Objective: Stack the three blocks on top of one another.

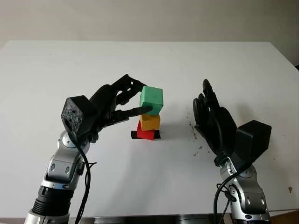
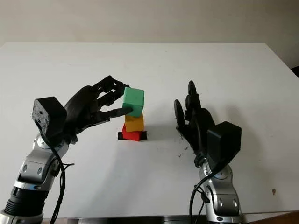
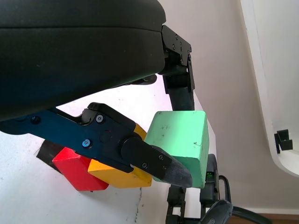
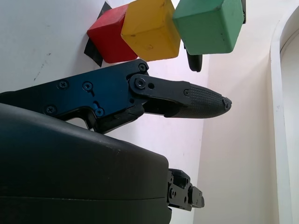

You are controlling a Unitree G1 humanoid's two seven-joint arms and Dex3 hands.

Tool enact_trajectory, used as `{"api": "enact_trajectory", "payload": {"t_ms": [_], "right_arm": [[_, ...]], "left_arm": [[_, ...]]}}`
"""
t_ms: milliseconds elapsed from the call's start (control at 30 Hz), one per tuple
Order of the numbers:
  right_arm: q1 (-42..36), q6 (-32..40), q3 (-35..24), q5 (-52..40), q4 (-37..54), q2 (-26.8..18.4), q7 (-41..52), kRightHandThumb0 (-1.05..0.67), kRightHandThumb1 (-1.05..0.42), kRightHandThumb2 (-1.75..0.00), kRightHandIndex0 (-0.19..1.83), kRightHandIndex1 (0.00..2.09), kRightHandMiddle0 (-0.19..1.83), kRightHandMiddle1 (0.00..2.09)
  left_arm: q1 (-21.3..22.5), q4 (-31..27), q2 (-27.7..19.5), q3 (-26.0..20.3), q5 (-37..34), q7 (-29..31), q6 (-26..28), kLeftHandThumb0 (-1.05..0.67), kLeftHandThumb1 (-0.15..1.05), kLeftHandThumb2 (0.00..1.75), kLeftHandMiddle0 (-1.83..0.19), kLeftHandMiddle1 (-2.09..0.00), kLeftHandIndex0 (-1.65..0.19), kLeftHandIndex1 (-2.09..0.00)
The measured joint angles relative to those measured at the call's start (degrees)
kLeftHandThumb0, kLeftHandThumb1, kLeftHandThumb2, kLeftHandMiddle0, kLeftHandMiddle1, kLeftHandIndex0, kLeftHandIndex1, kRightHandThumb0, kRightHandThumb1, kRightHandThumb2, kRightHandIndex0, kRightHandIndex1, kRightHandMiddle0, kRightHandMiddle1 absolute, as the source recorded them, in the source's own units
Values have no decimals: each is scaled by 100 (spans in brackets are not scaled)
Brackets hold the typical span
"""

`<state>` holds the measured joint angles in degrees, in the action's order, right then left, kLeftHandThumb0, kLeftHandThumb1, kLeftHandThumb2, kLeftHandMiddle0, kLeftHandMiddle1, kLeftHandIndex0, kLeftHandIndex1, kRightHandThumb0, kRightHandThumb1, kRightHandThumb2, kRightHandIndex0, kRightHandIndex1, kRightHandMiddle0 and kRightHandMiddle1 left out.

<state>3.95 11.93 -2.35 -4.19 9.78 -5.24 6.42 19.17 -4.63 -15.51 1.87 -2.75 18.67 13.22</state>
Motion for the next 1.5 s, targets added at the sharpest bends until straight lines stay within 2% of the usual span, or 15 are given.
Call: {"api": "enact_trajectory", "payload": {"t_ms": [533, 800, 1067, 1200, 1367, 1400, 1500], "right_arm": [[-1, -4, -16, 2, 0, -47, 19, -68, -105, -55, -17, 6, -11, 6], [-1, -2, -28, -3, 0, -58, 30, -66, -105, -55, -16, 6, -11, 6], [-2, 0, -72, -43, 1, -61, 38, -65, -105, -54, -16, 6, -11, 6], [-2, 0, -71, -14, 1, -77, 43, -66, -105, -55, -16, 6, -11, 5], [-2, -1, -75, -16, 1, -103, 85, -66, -105, -54, -16, 6, -11, 6], [-2, -1, -75, -15, 1, -103, 85, -67, -105, -54, -16, 6, -10, 6], [-2, 21, -76, -14, 1, -105, 81, -67, -105, -54, -15, 6, -10, 6]], "left_arm": [[-141, 42, -108, 180, 648, -48, -678, -51, 103, 5, -26, -5, -32, -159], [-178, -17, -142, 210, 871, -143, -680, -55, 102, 5, -26, -5, -37, -160], [-204, -20, -135, 216, 879, -159, -683, -58, 103, 6, -24, -4, -32, -152], [-217, -20, -117, 215, 777, -154, -681, -62, 105, 7, -20, -4, -20, -128], [-255, -21, -117, 216, 754, -154, -734, -69, 105, 9, -14, -4, -6, -114], [-265, -23, -117, 215, 734, -145, -734, -70, 105, 9, -12, -4, -6, -104], [-309, -49, -119, 215, 657, -92, -748, -73, 105, 9, -8, -5, -14, -56]]}}
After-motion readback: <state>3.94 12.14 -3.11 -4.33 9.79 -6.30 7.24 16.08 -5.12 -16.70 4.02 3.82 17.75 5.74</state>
